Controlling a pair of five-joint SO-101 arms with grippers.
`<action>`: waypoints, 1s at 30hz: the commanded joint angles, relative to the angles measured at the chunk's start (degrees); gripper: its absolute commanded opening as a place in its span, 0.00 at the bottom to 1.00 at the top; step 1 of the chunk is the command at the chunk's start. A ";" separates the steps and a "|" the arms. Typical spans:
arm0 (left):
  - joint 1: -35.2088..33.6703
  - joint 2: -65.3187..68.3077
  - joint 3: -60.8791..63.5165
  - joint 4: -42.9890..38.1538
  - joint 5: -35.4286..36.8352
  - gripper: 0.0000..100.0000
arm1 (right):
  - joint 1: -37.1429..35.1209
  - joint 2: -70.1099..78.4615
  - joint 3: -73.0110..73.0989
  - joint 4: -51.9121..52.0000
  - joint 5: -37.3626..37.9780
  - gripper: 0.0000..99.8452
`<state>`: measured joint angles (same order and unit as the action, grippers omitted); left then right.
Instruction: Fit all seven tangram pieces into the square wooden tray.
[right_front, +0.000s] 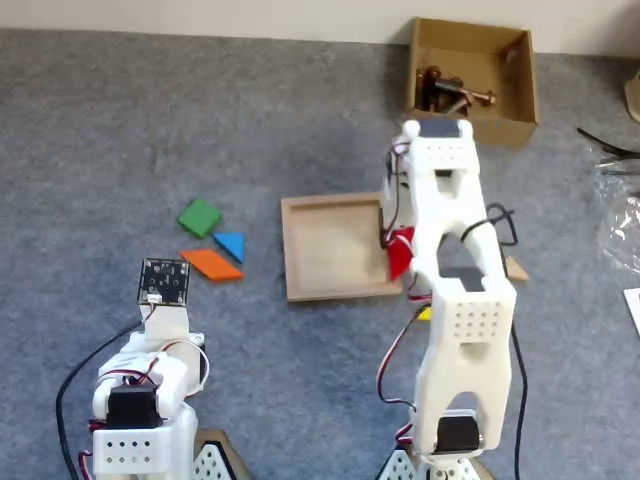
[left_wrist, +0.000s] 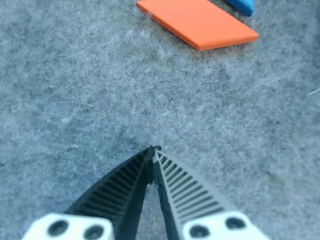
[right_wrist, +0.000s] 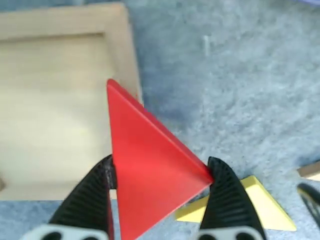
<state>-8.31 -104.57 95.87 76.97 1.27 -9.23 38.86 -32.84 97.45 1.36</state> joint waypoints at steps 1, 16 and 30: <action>-0.66 -0.31 1.27 0.44 -0.35 0.01 | -0.75 -1.63 -5.05 2.42 0.35 0.00; -0.66 -0.31 1.27 0.44 -0.35 0.01 | -11.82 -1.54 -5.32 2.59 0.53 0.00; -0.66 -0.31 1.27 0.44 -0.35 0.01 | -17.63 -1.10 -5.05 -4.18 0.62 0.00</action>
<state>-8.31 -104.57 95.87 76.97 1.27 -25.41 38.86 -34.77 96.40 1.36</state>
